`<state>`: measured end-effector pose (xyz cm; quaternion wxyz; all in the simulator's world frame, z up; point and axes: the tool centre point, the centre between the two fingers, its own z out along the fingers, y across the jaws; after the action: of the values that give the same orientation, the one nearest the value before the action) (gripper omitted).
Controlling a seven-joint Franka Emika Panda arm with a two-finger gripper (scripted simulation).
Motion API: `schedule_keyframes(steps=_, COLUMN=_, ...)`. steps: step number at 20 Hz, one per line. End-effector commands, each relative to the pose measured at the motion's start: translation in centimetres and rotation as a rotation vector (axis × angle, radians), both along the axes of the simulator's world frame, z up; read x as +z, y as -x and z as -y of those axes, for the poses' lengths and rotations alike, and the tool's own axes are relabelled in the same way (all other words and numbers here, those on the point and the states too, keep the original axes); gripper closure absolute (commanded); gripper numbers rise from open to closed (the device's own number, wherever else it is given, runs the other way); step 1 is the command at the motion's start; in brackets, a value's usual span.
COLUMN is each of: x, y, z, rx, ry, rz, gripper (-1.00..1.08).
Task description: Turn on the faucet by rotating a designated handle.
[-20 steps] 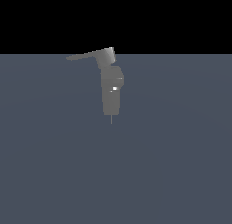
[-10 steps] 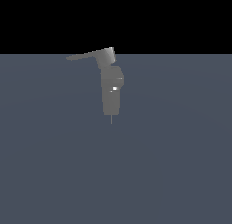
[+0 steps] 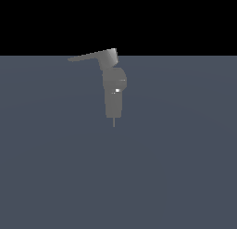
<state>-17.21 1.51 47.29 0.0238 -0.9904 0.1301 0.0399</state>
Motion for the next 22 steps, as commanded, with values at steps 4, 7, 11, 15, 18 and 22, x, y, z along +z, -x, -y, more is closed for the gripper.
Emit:
schedule_keyframes(steps=4, x=-0.9, y=-3.4, z=-1.0, rx=-0.134, ry=-0.011, rz=-0.031, gripper=1.08)
schedule_keyframes(steps=7, x=-1.6, y=-5.2, z=-1.6, rx=-0.208, ry=-0.012, rz=-0.048, gripper=1.08)
schedule_keyframes(steps=11, x=-2.7, y=-7.6, z=-2.5, rx=-0.307, ry=-0.009, rz=-0.071, gripper=1.08)
schedule_keyframes(steps=15, x=-4.0, y=-9.9, z=-3.4, rx=-0.406, ry=0.0, rz=-0.093, gripper=1.08)
schedule_keyframes(steps=18, x=-5.1, y=-11.6, z=-4.1, rx=-0.481, ry=0.01, rz=-0.108, gripper=1.08)
schedule_keyframes(steps=22, x=-6.7, y=-13.8, z=-5.2, rx=-0.58, ry=0.028, rz=-0.126, gripper=1.08)
